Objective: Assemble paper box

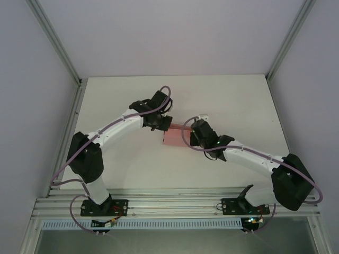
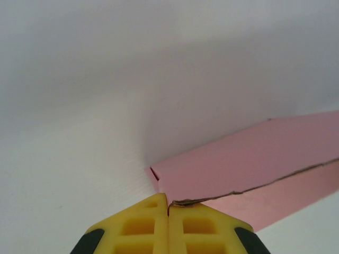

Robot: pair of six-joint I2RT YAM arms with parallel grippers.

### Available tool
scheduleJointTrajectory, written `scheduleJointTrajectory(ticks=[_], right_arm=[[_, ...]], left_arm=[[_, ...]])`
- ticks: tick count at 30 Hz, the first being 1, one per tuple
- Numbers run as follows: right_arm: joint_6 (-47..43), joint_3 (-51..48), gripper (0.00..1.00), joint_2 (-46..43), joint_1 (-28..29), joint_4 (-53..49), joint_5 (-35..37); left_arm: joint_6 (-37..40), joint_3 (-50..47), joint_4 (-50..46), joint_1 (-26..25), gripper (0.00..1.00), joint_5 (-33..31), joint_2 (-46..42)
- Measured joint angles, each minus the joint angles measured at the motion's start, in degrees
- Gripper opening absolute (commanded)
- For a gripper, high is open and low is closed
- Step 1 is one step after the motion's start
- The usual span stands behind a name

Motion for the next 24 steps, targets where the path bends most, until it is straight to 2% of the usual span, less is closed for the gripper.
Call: scheduleJointTrajectory(ticks=[7, 17, 24], right_arm=[[1.4, 1.7, 0.00, 2.9, 2.6, -0.5, 6.5], [2.9, 1.7, 0.00, 3.3, 3.5, -0.2, 7.9], [4.1, 1.3, 0.00, 3.3, 3.8, 0.7, 8.0]], left_arm=[[-8.3, 2.8, -2.7, 0.2, 0.00, -0.2, 1.8], [-12.8, 2.7, -4.0, 0.2, 0.00, -0.4, 2.1], [-13.2, -7.2, 5.2, -1.5, 0.00, -3.8, -2.8]])
